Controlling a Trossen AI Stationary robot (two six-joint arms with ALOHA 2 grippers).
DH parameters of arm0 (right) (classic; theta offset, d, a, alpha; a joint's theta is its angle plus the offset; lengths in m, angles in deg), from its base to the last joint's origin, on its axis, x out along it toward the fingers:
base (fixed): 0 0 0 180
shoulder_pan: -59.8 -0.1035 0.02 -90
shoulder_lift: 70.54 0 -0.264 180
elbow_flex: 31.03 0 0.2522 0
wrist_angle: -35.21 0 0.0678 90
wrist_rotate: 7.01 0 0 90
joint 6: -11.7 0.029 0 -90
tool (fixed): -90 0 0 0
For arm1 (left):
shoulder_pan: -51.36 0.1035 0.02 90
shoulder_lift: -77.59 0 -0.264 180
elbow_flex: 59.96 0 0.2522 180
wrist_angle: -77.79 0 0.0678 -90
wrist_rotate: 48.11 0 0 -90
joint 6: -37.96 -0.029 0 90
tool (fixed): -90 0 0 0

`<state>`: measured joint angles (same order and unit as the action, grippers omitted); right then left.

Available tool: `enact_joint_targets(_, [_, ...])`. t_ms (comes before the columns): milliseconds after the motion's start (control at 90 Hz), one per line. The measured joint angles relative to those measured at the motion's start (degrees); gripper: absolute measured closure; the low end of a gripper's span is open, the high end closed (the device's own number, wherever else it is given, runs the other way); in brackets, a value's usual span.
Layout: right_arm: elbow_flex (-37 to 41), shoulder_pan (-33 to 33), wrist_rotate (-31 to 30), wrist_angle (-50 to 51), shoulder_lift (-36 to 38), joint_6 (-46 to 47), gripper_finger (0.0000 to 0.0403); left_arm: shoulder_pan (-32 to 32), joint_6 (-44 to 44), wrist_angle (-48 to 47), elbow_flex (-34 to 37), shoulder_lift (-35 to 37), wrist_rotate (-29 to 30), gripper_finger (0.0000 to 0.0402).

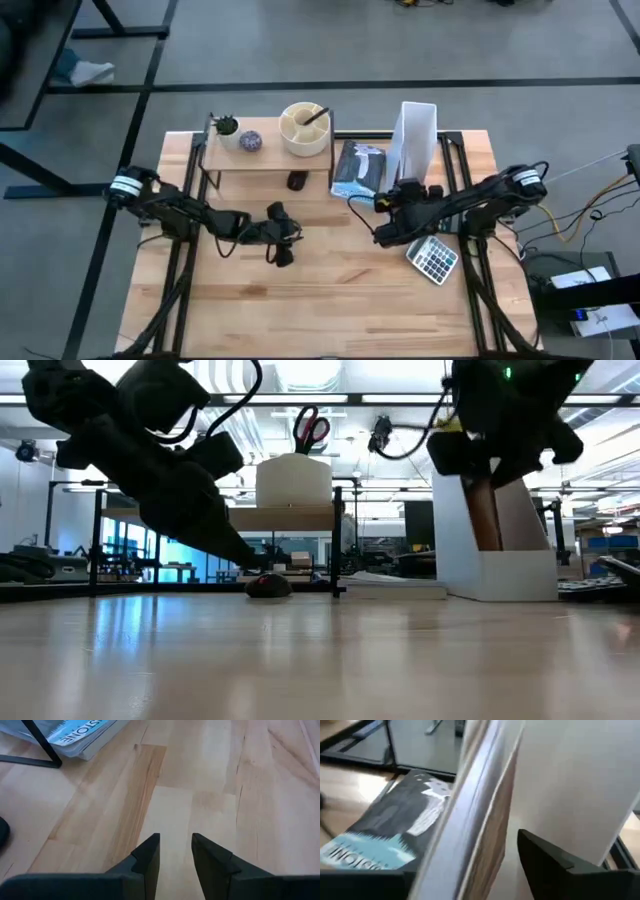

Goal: Stock shelves
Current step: Put the brown book into the white file holder, then put the blue book into the white file holder

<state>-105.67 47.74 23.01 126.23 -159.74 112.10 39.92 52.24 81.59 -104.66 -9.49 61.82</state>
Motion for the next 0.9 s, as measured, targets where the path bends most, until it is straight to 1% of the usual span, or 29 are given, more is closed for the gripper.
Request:
enact_joint_targets(111, [-3.84,-0.91,-0.01,0.28,1.49,-9.65,0.0205,-0.07,0.0,0.0,0.0,0.0,-0.01,0.0303])
enact_joint_targets(200, [-7.54,-1.4,-0.01,0.35,2.06,-17.89,0.0198,-0.09,0.02,-0.02,0.0,0.0,0.0,0.0303])
enact_joint_targets(322, [-12.58,-1.97,0.35,0.39,2.06,-27.25,0.02,-0.12,0.02,-0.02,0.0,0.0,0.0,0.0303])
enact_joint_targets(467, [-17.72,-2.65,4.13,0.31,1.8,-35.82,0.0211,-0.2,0.02,0.0,0.0,0.0,0.0,0.0303])
enact_joint_targets(656, [-21.97,-5.8,7.98,-1.18,1.41,-41.43,0.0228,-0.39,0.0,0.33,0.0,0.0,0.0,0.0303])
enact_joint_targets(767, [-22.32,-7.88,9.84,-5.58,0.74,-44.94,0.0239,-0.37,-0.19,1.58,0.01,0.0,0.0,0.0303])
enact_joint_targets(900, [-22.32,-9.45,11.76,-12.11,-1.89,-50.41,0.0255,-0.42,-1.05,3.15,0.02,0.0,0.0,0.0303])
